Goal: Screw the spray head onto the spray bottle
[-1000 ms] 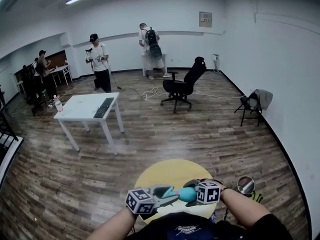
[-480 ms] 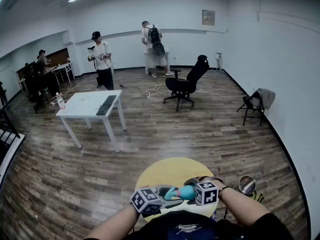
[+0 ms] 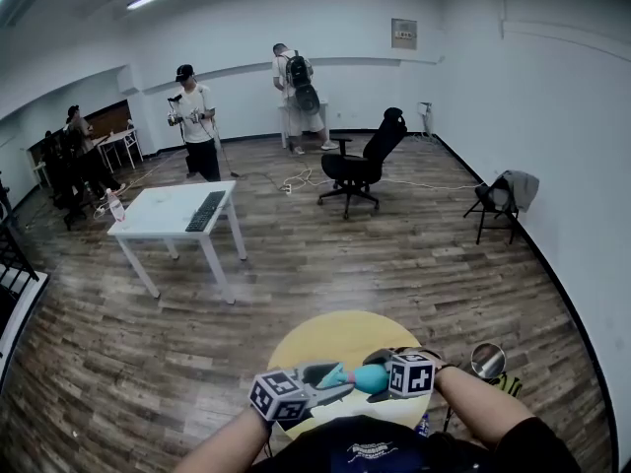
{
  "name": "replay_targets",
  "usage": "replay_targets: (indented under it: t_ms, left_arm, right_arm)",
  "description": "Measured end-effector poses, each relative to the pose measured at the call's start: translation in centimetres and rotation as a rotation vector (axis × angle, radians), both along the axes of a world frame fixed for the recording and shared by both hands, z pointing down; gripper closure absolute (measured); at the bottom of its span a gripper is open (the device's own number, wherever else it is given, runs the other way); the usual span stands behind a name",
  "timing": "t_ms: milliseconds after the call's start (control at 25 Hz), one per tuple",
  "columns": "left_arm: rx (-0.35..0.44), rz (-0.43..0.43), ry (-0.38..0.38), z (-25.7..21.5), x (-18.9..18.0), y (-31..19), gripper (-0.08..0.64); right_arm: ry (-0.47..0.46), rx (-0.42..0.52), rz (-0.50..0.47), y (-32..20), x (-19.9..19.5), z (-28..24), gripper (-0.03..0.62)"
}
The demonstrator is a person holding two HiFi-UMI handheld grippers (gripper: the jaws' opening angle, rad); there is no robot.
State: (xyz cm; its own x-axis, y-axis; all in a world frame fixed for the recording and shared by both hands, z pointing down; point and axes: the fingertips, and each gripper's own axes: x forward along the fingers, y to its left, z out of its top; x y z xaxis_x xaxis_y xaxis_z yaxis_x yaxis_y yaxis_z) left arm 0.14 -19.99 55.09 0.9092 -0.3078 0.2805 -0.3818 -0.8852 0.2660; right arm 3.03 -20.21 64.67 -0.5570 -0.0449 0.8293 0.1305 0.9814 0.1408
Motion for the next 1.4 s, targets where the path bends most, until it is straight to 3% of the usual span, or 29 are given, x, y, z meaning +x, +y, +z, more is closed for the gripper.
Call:
replay_targets:
  t_ms: [40, 120, 160, 240, 360, 440, 480, 520, 600, 680, 800, 880, 960, 1080, 1160, 1200, 1280, 1400]
  left_arm:
    - [-0.067, -0.06, 0.128, -1.2, -1.3, -0.7, 0.257]
    - [-0.17, -0.154, 0.318, -2.8, -4.3, -2.0, 0.232]
    - [-0.196, -0.18, 0.362, -3.0, -5.5, -2.4, 0.231]
    - [-0.213, -0.189, 0.363, -2.4, -6.5, -2.5, 0.212]
    - [-0.219, -0.12, 0.267, -0.8, -4.3, -1.2, 0.212]
    - [-0.178, -0.023, 0.12, 0.4, -1.0, 0.2, 0.212]
    - [-0.113, 0.027, 0.01, 1.2, 0.4, 0.8, 0.254]
    - [-0.017, 0.065, -0.118, 2.0, 1.4, 1.3, 0.345]
    - [0.146, 0.121, -0.324, 3.4, 2.1, 1.9, 0.367]
    - [0.176, 0.166, -0.385, 3.8, 2.1, 2.5, 0.367]
    - [0.196, 0.175, -0.408, 3.8, 1.8, 2.6, 0.363]
    - [0.183, 0.127, -0.359, 3.4, 1.5, 1.9, 0.363]
    - [0.114, 0.034, -0.218, 2.3, 0.5, 0.9, 0.362]
    - [-0.093, -0.131, 0.162, -1.0, -3.3, -1.3, 0.251]
    - [-0.216, -0.187, 0.354, -2.3, -5.9, -2.5, 0.197]
    - [-0.249, -0.195, 0.387, -2.5, -6.5, -2.8, 0.18]
    - [-0.26, -0.17, 0.342, -1.9, -6.0, -2.7, 0.152]
    - [-0.176, -0.04, 0.117, 0.3, -1.8, -0.8, 0.152]
  right_arm:
    - [-0.026, -0.014, 0.029, 0.0, 0.2, -0.3, 0.187]
    - [-0.063, -0.029, 0.067, -0.1, 0.7, -0.6, 0.187]
    - [-0.069, -0.027, 0.075, -0.2, 1.1, -0.5, 0.187]
    - [-0.057, -0.023, 0.082, -0.3, 1.8, 0.1, 0.187]
    - [-0.012, 0.005, 0.056, 0.1, 1.7, 0.5, 0.187]
    - [0.025, 0.055, 0.004, 0.5, 0.5, 0.3, 0.187]
    - [0.055, 0.083, -0.023, 0.5, 0.1, 0.3, 0.187]
    - [0.088, 0.104, -0.044, 0.5, -0.1, 0.7, 0.19]
    - [0.114, 0.092, -0.066, 0.8, 0.1, 1.5, 0.19]
    - [0.099, 0.043, -0.071, 1.6, 0.1, 1.9, 0.189]
    - [0.091, 0.04, -0.074, 1.6, -0.1, 1.8, 0.189]
    - [0.07, 0.056, -0.061, 0.9, -0.4, 1.3, 0.189]
    - [0.021, 0.035, -0.027, 0.4, -0.8, 0.6, 0.189]
    - [-0.068, -0.046, 0.06, 0.3, -0.5, 0.2, 0.187]
    - [-0.073, -0.062, 0.094, 0.1, 0.8, 0.8, 0.188]
    - [-0.059, -0.053, 0.098, -0.1, 1.4, 1.1, 0.188]
    - [-0.038, -0.024, 0.084, -0.3, 1.6, 1.0, 0.188]
    - [-0.015, 0.034, 0.027, 0.0, 0.0, 0.0, 0.187]
